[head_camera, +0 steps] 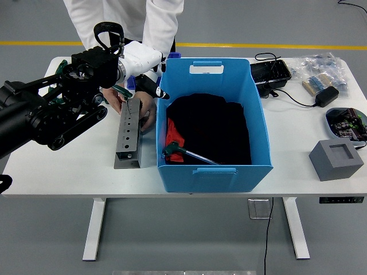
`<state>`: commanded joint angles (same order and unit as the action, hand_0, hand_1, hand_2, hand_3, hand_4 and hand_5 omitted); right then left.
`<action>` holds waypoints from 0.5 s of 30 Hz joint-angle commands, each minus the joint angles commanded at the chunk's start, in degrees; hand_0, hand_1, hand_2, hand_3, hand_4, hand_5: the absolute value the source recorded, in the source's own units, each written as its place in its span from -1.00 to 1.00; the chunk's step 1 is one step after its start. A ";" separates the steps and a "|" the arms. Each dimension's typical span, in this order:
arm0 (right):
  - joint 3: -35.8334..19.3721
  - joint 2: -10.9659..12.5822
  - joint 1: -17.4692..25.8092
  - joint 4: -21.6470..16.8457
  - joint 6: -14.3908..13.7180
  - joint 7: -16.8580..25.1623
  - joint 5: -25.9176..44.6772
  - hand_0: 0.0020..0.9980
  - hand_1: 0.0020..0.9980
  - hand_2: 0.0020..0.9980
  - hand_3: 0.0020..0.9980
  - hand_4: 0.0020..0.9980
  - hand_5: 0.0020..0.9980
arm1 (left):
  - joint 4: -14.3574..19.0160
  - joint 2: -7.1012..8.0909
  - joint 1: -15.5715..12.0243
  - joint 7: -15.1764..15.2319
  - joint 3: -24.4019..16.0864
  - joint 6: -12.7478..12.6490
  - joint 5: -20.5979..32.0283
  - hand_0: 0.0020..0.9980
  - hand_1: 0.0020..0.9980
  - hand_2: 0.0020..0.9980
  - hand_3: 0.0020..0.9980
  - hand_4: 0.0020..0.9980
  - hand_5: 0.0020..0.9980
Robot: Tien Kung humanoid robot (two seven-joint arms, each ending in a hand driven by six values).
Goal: Lift tool from toolbox,place it in box,lift tool from toolbox,place it in box
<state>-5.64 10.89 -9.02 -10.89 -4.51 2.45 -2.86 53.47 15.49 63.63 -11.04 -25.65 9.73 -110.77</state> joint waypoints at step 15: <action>-0.23 0.12 -0.35 0.03 0.02 -0.02 -0.03 0.35 0.29 0.41 0.15 0.56 0.46 | -2.59 -0.07 1.05 2.11 5.40 2.75 -0.18 0.09 0.20 0.27 0.36 0.83 0.38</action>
<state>-5.87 11.01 -9.37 -10.86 -4.49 2.44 -2.89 50.89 15.42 64.69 -8.93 -20.25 12.48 -110.95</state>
